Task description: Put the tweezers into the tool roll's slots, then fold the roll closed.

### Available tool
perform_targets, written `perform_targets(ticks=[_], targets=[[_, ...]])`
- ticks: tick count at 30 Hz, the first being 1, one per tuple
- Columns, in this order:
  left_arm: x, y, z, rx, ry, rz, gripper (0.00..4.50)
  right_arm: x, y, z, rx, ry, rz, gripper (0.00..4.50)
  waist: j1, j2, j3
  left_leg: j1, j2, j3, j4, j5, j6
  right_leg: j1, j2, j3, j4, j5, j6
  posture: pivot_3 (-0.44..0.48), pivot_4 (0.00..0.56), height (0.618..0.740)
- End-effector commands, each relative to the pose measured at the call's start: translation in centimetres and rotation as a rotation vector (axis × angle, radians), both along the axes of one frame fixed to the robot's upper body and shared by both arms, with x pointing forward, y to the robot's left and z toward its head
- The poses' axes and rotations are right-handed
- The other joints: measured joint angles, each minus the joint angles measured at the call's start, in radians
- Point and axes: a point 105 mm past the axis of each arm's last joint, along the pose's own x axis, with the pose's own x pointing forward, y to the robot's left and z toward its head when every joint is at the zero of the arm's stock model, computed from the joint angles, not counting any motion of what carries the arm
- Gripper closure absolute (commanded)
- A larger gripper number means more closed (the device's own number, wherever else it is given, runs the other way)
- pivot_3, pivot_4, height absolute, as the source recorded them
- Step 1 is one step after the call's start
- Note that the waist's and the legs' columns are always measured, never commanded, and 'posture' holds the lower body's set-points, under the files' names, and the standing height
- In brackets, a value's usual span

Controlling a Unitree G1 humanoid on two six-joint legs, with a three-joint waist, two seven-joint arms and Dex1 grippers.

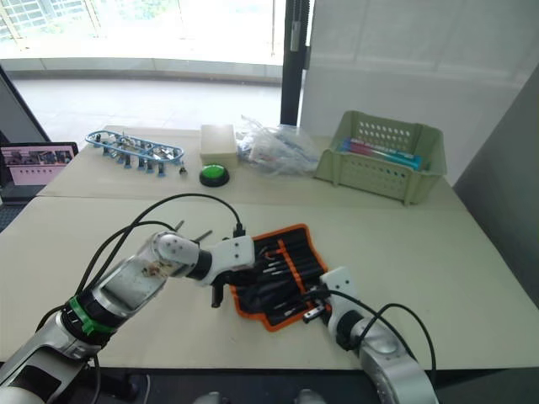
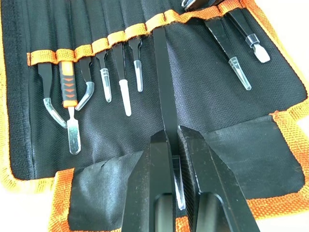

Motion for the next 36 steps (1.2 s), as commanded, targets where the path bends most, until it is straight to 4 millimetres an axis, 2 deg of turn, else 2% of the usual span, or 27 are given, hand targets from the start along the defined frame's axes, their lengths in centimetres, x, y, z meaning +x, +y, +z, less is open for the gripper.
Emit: perform_targets(ticks=[1, 6, 12, 24, 28, 36], targets=[[0.0, -1.0, 0.8, -0.002, -0.048, -0.047, 4.46, -2.1, -0.6, -4.7, -0.043, 0.213, -0.020, 4.50, 0.000, 0.000, 0.000, 0.000, 0.000, 0.000, 0.000, 0.000, 0.000, 0.000, 0.000, 0.000, 0.000, 0.000, 0.000, 0.000, 0.150, 0.738], [0.6, -1.6, 0.4, 0.009, -0.065, -0.055, 4.46, -2.2, -0.5, -4.7, -0.041, 0.213, -0.022, 4.50, 0.002, 0.000, 0.000, 0.000, 0.000, 0.000, 0.000, 0.000, 0.000, 0.001, 0.000, 0.000, 0.000, 0.000, 0.000, 0.000, 0.150, 0.738], [1.9, -3.5, -0.1, -0.003, -0.095, -0.063, 4.46, -2.2, -0.5, -4.6, -0.040, 0.212, -0.021, 4.50, 0.003, 0.001, -0.001, 0.000, -0.002, -0.002, 0.002, 0.000, 0.000, 0.002, 0.000, 0.000, 0.000, 0.000, 0.001, 0.000, 0.150, 0.738], [2.8, -6.8, -1.6, -0.040, -0.100, -0.077, 4.46, -2.4, -0.3, -4.7, -0.043, 0.214, -0.020, 4.50, 0.006, 0.002, -0.001, -0.001, -0.005, -0.006, 0.005, 0.000, 0.000, 0.004, 0.000, 0.000, 0.002, -0.001, 0.002, 0.000, 0.150, 0.738], [3.6, -7.1, -2.0, -0.040, -0.120, -0.051, 4.46, -2.4, -0.3, -4.7, -0.045, 0.215, -0.020, 4.50, 0.012, 0.003, -0.002, -0.001, -0.006, -0.008, 0.007, 0.000, 0.000, 0.006, 0.000, 0.001, 0.002, -0.001, 0.003, 0.000, 0.150, 0.738], [4.9, -5.8, -1.8, -0.017, -0.163, 0.028, 4.46, -2.4, -0.4, -4.7, -0.046, 0.216, -0.027, 4.50, 0.011, 0.004, -0.002, 0.000, -0.013, -0.016, 0.011, 0.002, 0.003, 0.013, -0.002, 0.003, 0.001, -0.004, -0.001, 0.000, 0.150, 0.738]])
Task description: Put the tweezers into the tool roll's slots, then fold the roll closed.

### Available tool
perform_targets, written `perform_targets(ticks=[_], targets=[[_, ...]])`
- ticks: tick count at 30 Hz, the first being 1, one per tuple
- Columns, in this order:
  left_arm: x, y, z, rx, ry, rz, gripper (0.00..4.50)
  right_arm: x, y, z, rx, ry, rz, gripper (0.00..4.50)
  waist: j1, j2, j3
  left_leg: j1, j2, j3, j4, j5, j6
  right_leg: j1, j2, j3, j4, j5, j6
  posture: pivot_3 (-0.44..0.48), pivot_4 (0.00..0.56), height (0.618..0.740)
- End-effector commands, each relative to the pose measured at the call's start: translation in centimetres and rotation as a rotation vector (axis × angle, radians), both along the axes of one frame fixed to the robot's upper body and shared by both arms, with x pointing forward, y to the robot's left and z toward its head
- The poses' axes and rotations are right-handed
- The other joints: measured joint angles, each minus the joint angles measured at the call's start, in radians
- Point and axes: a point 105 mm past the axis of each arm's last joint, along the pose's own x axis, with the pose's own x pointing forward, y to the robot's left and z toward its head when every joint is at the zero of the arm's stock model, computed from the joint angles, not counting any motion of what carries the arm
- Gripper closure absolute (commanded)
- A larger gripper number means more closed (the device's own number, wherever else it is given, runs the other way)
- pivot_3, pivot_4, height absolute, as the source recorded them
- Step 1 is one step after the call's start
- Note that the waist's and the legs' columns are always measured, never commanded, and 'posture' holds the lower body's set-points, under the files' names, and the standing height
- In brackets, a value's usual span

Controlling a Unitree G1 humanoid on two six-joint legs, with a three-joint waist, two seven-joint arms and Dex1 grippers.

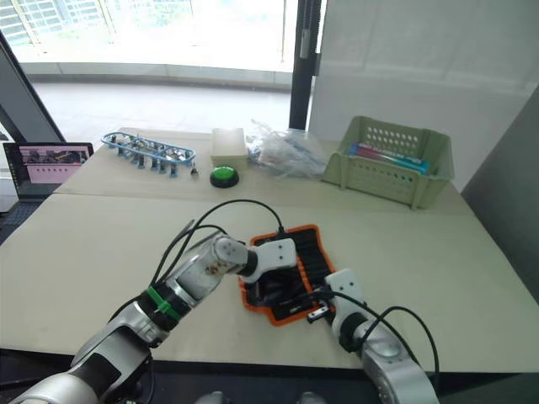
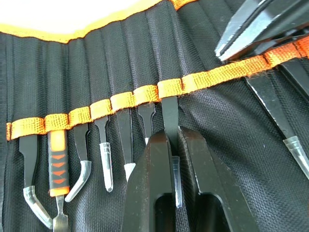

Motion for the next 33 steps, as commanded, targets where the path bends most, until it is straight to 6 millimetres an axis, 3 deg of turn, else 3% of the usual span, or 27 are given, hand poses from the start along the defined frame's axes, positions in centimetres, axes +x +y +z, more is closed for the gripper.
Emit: perform_targets(ticks=[1, 8, 13, 17, 21, 24, 27, 33], targets=[[1.5, 1.0, 1.1, 0.009, -0.079, 0.085, 4.46, -2.3, 0.4, -4.5, -0.017, 0.215, 0.024, 4.50, -0.003, 0.000, 0.000, 0.000, 0.000, 0.000, 0.000, 0.000, 0.000, 0.000, 0.000, 0.000, 0.000, 0.000, 0.000, 0.000, 0.150, 0.738], [0.0, 0.6, 2.2, -0.094, -0.023, 0.056, 4.46, -2.2, 0.3, -4.5, -0.018, 0.216, 0.024, 4.50, -0.014, 0.003, 0.000, 0.000, -0.001, -0.002, 0.000, 0.000, 0.001, 0.001, 0.000, 0.000, 0.001, 0.001, 0.003, 0.000, 0.150, 0.738], [-0.4, 0.9, 4.4, -0.202, 0.003, 0.057, 2.71, -2.2, 0.3, -4.5, -0.018, 0.216, 0.030, 4.50, -0.018, 0.003, 0.000, -0.001, 0.000, -0.002, 0.000, 0.000, 0.001, 0.000, 0.000, 0.000, 0.001, 0.003, 0.008, 0.000, 0.150, 0.738], [-1.1, 2.9, 6.9, -0.259, 0.007, 0.064, 1.39, -2.2, 0.4, -4.5, -0.019, 0.217, 0.036, 4.50, -0.020, 0.005, 0.001, -0.001, 0.000, -0.002, 0.000, 0.000, 0.001, -0.001, 0.000, 0.000, 0.001, 0.003, 0.007, 0.000, 0.150, 0.738], [-1.4, 8.0, 8.6, -0.303, 0.009, 0.197, 0.05, -2.2, 0.3, -4.6, -0.022, 0.219, 0.039, 4.50, -0.027, 0.006, 0.002, -0.001, 0.000, -0.002, -0.001, 0.000, 0.000, -0.001, 0.000, -0.001, 0.001, 0.002, 0.007, 0.000, 0.150, 0.738], [-1.9, 13.5, 8.3, -0.311, 0.000, 0.372, 0.02, -2.2, 0.1, -4.5, -0.024, 0.216, 0.040, 4.50, -0.039, 0.006, 0.002, 0.001, 0.000, -0.002, -0.005, 0.000, 0.000, -0.001, 0.000, 0.000, 0.001, 0.001, 0.006, 0.000, 0.150, 0.738], [-3.6, 19.2, 6.2, -0.275, -0.019, 0.569, 0.02, -2.1, 0.0, -4.4, -0.032, 0.207, 0.054, 4.50, -0.045, 0.006, 0.002, 0.004, 0.000, -0.002, -0.010, 0.000, 0.000, -0.001, -0.001, 0.000, 0.000, -0.001, 0.005, 0.000, 0.150, 0.738], [-9.1, 25.7, 4.3, -0.372, -0.091, 0.889, 0.02, -1.8, -0.7, -4.0, -0.039, 0.197, 0.062, 4.50, -0.034, -0.003, 0.004, 0.003, 0.002, -0.003, -0.013, 0.000, 0.000, -0.003, -0.005, -0.002, 0.000, -0.001, -0.001, 0.000, 0.150, 0.738]])
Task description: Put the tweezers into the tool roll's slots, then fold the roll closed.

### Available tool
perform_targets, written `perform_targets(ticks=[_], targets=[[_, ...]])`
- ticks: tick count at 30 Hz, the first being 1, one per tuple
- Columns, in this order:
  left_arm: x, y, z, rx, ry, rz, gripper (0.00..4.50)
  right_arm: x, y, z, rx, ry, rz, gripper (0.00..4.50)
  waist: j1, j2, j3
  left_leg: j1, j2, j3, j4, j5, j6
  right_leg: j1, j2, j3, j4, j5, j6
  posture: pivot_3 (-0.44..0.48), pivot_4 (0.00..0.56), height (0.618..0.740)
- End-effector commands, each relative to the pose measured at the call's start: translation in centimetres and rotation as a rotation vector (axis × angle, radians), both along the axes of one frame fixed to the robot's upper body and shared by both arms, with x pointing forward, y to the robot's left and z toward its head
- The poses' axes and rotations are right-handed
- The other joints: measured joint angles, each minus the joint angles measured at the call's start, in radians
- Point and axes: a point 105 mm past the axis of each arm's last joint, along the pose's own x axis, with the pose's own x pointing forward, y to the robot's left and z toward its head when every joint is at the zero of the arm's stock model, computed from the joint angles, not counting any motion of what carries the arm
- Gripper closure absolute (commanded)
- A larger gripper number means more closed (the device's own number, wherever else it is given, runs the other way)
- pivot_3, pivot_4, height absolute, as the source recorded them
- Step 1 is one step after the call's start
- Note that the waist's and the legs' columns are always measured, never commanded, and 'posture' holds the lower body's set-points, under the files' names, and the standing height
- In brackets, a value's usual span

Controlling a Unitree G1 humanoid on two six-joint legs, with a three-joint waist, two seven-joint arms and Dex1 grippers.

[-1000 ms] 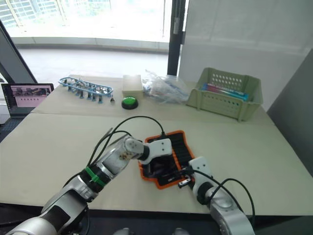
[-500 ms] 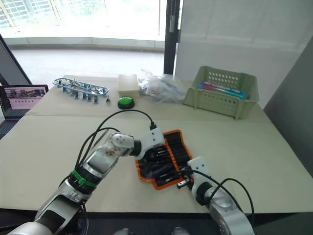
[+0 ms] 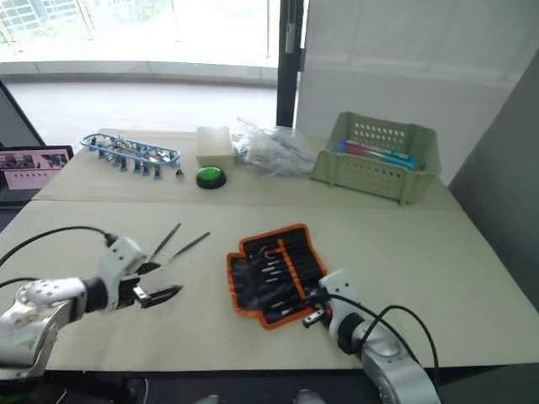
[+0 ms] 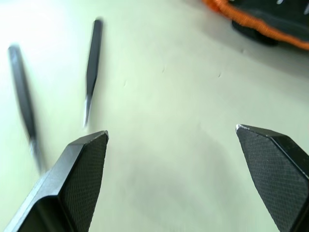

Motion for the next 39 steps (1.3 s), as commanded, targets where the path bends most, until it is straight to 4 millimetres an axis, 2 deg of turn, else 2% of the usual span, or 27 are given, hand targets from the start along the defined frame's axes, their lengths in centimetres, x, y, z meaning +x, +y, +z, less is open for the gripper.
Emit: perform_targets(ticks=[1, 4, 7, 10, 13, 16, 21, 25, 28, 32, 39], targets=[[-2.5, 3.1, 2.1, 0.009, -0.206, 0.185, 0.02, -1.5, -1.1, -4.1, -0.048, 0.189, -0.005, 4.50, 0.004, -0.003, 0.000, 0.000, 0.000, 0.000, 0.000, 0.000, 0.000, 0.000, -0.001, 0.000, 0.000, 0.000, -0.001, 0.000, 0.150, 0.738], [-5.3, 4.6, 1.7, -0.023, -0.294, 0.311, 0.02, -1.7, -0.7, -4.2, -0.052, 0.197, 0.029, 4.50, 0.010, -0.003, 0.000, 0.000, 0.000, 0.000, 0.000, 0.000, -0.001, 0.000, -0.016, -0.001, -0.001, -0.003, -0.007, 0.000, 0.150, 0.738], [-8.6, 5.4, 0.0, -0.055, -0.265, 0.397, 0.02, -1.8, -0.6, -4.3, -0.053, 0.203, 0.045, 4.50, 0.016, -0.007, 0.000, 0.001, 0.000, 0.000, 0.000, -0.005, -0.008, -0.004, -0.017, -0.001, -0.003, -0.006, -0.004, 0.000, 0.150, 0.738], [-10.9, 5.9, -0.7, -0.074, -0.247, 0.450, 0.02, -1.7, -0.6, -4.4, -0.058, 0.209, 0.059, 4.50, 0.019, -0.007, 0.000, 0.001, 0.001, 0.001, 0.000, -0.005, -0.008, -0.005, -0.017, 0.000, -0.003, -0.007, -0.002, 0.000, 0.150, 0.738], [-12.2, 6.2, -0.8, -0.094, -0.249, 0.477, 0.02, -1.8, -0.5, -4.5, -0.061, 0.213, 0.075, 4.50, 0.019, -0.007, 0.000, 0.001, 0.002, 0.000, 0.000, -0.005, -0.008, -0.006, -0.016, 0.000, -0.003, -0.008, -0.003, 0.000, 0.150, 0.738], [-12.4, 6.2, -1.0, -0.088, -0.257, 0.475, 0.02, -1.8, -0.3, -4.5, -0.063, 0.216, 0.087, 4.50, 0.019, -0.007, 0.000, 0.001, 0.003, 0.000, 0.000, -0.005, -0.009, -0.006, -0.015, -0.001, -0.003, -0.009, -0.003, 0.000, 0.150, 0.738], [-11.4, 6.2, -0.8, -0.103, -0.290, 0.456, 0.02, -1.6, -0.3, -4.5, -0.063, 0.213, 0.085, 4.50, 0.018, -0.007, 0.000, 0.001, 0.002, 0.001, 0.000, -0.005, -0.009, -0.006, -0.014, -0.002, -0.003, -0.009, -0.003, 0.000, 0.150, 0.738], [-9.1, 6.3, -1.1, -0.104, -0.297, 0.441, 0.02, -1.5, -0.2, -4.5, -0.058, 0.209, 0.077, 4.50, 0.018, -0.007, 0.000, 0.001, 0.002, 0.003, 0.000, -0.005, -0.009, -0.007, -0.012, -0.003, -0.003, -0.009, -0.003, 0.000, 0.150, 0.738], [-6.7, 7.0, -1.6, -0.097, -0.287, 0.457, 0.02, -1.4, -0.1, -4.5, -0.052, 0.204, 0.066, 4.50, 0.017, -0.007, 0.000, 0.001, 0.002, 0.004, 0.000, -0.005, -0.008, -0.006, -0.011, -0.004, -0.003, -0.008, -0.004, 0.000, 0.150, 0.738], [-3.0, 6.9, -1.8, -0.113, -0.283, 0.424, 0.02, -1.1, 0.0, -4.4, -0.048, 0.196, 0.054, 4.50, 0.015, -0.007, 0.000, 0.002, 0.002, 0.006, 0.000, -0.004, -0.007, -0.007, -0.007, -0.004, -0.001, -0.008, -0.005, 0.000, 0.150, 0.738], [2.2, 5.5, -2.8, -0.115, -0.226, 0.295, 0.02, -0.7, 0.1, -4.2, -0.041, 0.184, 0.039, 4.50, 0.008, -0.008, 0.000, 0.001, 0.001, 0.008, 0.000, 0.000, -0.001, -0.005, -0.006, -0.005, 0.002, -0.003, -0.009, 0.000, 0.150, 0.738]])
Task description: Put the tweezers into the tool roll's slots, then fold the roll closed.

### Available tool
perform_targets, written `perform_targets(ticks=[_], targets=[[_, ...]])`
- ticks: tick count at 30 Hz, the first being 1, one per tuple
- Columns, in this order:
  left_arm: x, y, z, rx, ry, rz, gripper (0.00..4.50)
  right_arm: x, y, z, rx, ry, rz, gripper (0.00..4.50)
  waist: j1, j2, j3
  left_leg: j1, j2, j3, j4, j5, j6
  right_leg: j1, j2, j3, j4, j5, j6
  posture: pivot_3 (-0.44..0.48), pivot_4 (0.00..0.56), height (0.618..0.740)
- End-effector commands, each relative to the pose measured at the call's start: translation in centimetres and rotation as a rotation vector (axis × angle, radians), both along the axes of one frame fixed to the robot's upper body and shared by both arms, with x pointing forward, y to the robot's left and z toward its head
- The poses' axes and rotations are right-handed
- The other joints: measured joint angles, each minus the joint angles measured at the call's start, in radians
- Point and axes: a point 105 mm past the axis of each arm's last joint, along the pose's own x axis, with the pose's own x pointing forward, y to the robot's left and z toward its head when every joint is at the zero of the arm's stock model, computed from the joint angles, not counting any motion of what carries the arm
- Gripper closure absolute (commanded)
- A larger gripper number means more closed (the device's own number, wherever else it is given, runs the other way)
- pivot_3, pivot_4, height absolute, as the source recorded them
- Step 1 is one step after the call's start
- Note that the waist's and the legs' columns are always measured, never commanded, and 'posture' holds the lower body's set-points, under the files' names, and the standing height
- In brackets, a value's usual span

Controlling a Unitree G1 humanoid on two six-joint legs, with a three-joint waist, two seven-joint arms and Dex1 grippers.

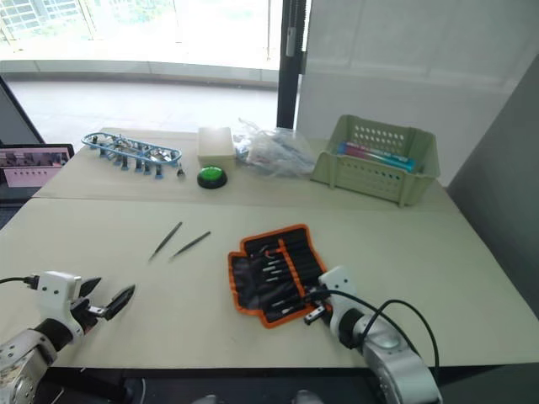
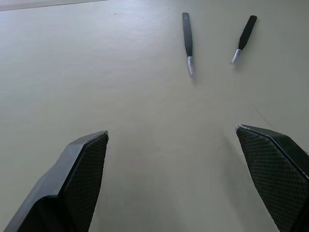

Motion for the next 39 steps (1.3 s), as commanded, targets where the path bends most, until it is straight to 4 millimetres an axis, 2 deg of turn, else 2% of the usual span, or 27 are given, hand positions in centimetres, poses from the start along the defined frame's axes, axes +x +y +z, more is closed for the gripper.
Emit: perform_targets(ticks=[1, 7, 14, 21, 28, 33, 37, 39], targets=[[2.5, -0.9, -0.2, 0.031, 0.015, -0.064, 0.02, -1.4, -0.2, -4.0, -0.047, 0.171, -0.015, 4.50, 0.002, 0.000, 0.000, 0.000, 0.000, 0.000, 0.000, 0.000, 0.000, 0.000, 0.000, 0.000, 0.000, 0.000, 0.000, 0.000, 0.150, 0.738], [6.5, -1.4, -0.6, 0.053, 0.025, -0.072, 0.02, -1.2, -0.3, -3.9, -0.047, 0.165, -0.027, 4.50, 0.012, 0.001, 0.000, 0.001, -0.001, 0.000, 0.000, 0.000, 0.000, 0.000, 0.001, -0.001, 0.000, 0.001, 0.004, 0.000, 0.150, 0.738], [8.3, -3.8, -1.9, 0.034, 0.067, -0.153, 0.02, -1.4, -0.5, -3.8, -0.045, 0.162, -0.044, 4.50, 0.019, 0.006, -0.003, 0.001, -0.002, 0.000, 0.000, 0.000, 0.000, 0.001, 0.001, -0.001, 0.000, 0.006, 0.010, 0.000, 0.150, 0.738], [9.3, -6.0, -2.5, -0.010, 0.071, -0.216, 2.18, -1.4, -0.6, -3.8, -0.045, 0.163, -0.052, 4.50, 0.024, 0.010, -0.006, 0.002, -0.005, 0.000, 0.000, 0.000, 0.000, 0.003, -0.001, -0.001, -0.001, 0.006, 0.010, 0.000, 0.150, 0.738], [9.8, -6.4, -2.2, -0.024, 0.053, -0.225, 4.49, -1.5, -0.7, -3.8, -0.047, 0.162, -0.055, 4.50, 0.025, 0.011, -0.006, 0.004, -0.005, -0.001, 0.001, 0.000, 0.000, 0.008, -0.001, -0.002, -0.003, 0.007, 0.013, 0.000, 0.150, 0.738], [9.9, -5.5, -0.7, -0.015, 0.006, -0.209, 4.49, -1.6, -0.7, -3.8, -0.048, 0.163, -0.057, 4.50, 0.024, 0.010, -0.006, 0.005, -0.005, -0.001, 0.001, 0.000, 0.000, 0.009, -0.001, -0.002, -0.003, 0.006, 0.015, 0.000, 0.150, 0.738], [9.8, -4.9, 2.0, 0.011, -0.063, -0.216, 4.49, -1.6, -0.7, -3.8, -0.047, 0.165, -0.058, 4.50, 0.018, 0.009, -0.005, 0.003, -0.004, -0.001, 0.000, 0.000, 0.000, 0.008, -0.001, -0.002, -0.004, 0.006, 0.015, 0.000, 0.150, 0.738], [9.8, -5.0, 5.0, 0.029, -0.134, -0.243, 4.49, -1.6, -0.8, -3.8, -0.049, 0.166, -0.059, 4.50, 0.017, 0.008, -0.004, 0.000, -0.004, -0.001, 0.001, 0.000, 0.000, 0.005, -0.001, -0.002, -0.004, 0.007, 0.016, 0.000, 0.150, 0.738]])
